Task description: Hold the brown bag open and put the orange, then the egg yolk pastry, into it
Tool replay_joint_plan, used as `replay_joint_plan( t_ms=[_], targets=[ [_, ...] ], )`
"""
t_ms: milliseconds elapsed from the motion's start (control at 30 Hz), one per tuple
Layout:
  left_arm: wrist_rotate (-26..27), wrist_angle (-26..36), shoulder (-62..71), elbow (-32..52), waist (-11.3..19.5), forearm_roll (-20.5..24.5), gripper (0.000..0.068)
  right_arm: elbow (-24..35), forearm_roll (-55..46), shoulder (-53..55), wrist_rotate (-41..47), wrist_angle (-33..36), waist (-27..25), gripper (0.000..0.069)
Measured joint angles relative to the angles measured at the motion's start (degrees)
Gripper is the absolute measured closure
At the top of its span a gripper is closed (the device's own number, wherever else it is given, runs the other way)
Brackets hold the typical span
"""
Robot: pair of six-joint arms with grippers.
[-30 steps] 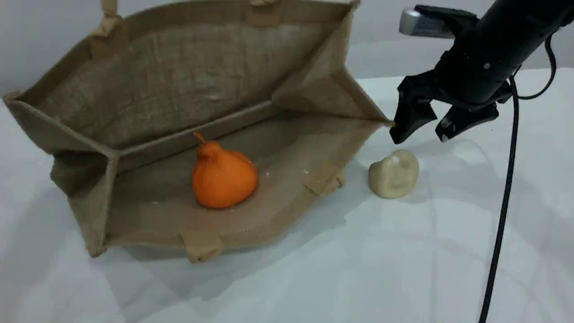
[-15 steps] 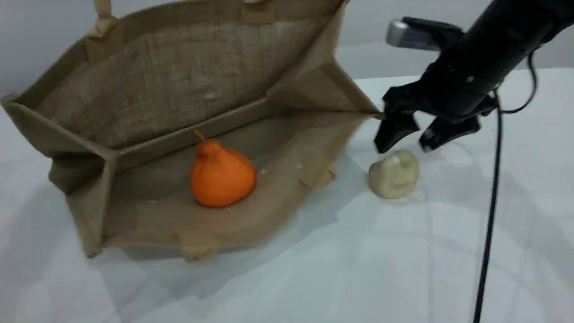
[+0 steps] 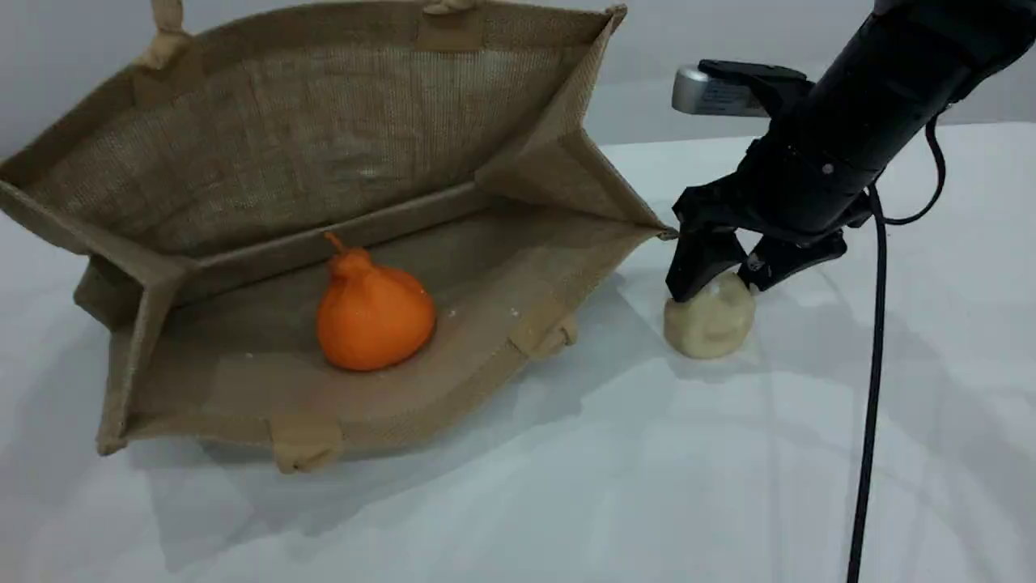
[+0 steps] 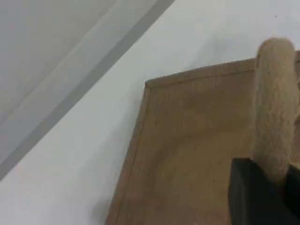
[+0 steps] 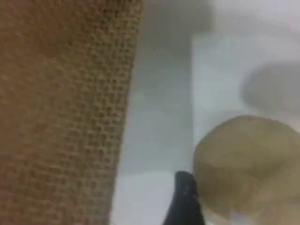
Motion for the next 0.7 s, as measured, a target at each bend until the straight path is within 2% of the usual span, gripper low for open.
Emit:
replay_joint_plan(
  t_ms=[700],
  targets=[
    [-0.04, -0.05, 0.0, 0.0, 0.0, 0.0, 0.0589, 0.0, -3.05, 0.0, 0.0, 1.34, 0.0, 0.0618]
  ],
)
